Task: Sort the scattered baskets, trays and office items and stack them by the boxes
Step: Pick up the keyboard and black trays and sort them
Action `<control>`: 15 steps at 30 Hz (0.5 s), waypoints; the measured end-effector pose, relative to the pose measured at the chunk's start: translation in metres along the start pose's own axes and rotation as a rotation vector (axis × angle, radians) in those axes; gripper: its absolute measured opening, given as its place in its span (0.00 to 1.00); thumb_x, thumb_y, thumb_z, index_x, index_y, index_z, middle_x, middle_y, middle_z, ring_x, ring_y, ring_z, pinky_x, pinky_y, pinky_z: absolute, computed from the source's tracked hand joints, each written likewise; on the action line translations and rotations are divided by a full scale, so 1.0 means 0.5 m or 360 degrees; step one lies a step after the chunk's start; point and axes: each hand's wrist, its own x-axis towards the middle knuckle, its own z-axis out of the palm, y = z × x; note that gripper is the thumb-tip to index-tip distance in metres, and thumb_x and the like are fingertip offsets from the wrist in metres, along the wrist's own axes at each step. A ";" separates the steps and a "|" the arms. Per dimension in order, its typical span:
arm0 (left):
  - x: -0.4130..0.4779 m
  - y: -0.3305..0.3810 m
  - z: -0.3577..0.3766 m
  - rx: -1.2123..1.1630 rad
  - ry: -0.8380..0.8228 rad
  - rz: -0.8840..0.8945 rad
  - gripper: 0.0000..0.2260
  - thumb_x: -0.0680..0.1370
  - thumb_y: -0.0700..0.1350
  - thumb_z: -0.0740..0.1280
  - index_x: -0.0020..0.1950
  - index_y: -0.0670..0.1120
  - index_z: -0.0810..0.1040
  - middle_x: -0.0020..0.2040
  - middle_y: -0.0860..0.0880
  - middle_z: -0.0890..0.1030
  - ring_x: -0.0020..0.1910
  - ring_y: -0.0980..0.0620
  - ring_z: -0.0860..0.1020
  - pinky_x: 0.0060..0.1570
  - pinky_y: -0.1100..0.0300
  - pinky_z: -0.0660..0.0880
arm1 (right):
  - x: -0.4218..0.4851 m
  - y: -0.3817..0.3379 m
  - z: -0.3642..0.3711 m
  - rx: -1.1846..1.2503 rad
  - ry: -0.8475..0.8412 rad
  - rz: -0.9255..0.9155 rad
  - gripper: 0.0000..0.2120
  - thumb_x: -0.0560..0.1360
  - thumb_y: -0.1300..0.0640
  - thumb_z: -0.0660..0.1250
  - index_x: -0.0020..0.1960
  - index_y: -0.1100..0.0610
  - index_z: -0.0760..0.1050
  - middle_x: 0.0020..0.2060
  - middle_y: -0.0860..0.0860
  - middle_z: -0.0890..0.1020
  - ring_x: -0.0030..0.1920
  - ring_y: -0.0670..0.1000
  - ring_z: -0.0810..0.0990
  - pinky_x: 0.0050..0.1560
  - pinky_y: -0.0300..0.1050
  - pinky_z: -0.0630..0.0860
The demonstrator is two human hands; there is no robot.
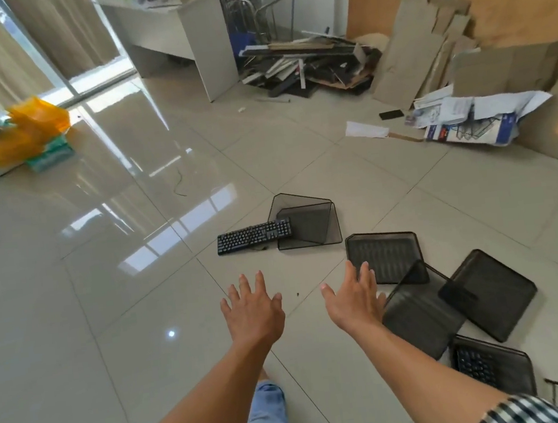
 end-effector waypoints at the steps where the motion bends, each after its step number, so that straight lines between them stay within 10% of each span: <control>1: 0.038 -0.004 -0.010 0.0011 -0.0005 0.0024 0.30 0.84 0.60 0.50 0.82 0.53 0.44 0.83 0.44 0.46 0.81 0.39 0.47 0.77 0.40 0.47 | 0.026 -0.020 0.004 0.0006 0.0015 0.0023 0.37 0.81 0.37 0.58 0.81 0.51 0.48 0.82 0.56 0.44 0.81 0.58 0.44 0.76 0.67 0.50; 15: 0.549 -0.061 -0.231 0.0282 -0.0134 0.0507 0.29 0.84 0.58 0.51 0.83 0.52 0.45 0.83 0.44 0.46 0.81 0.40 0.45 0.78 0.41 0.43 | 0.314 -0.363 0.068 0.0302 0.0206 0.0420 0.38 0.81 0.37 0.58 0.82 0.52 0.47 0.82 0.56 0.45 0.81 0.57 0.44 0.77 0.66 0.49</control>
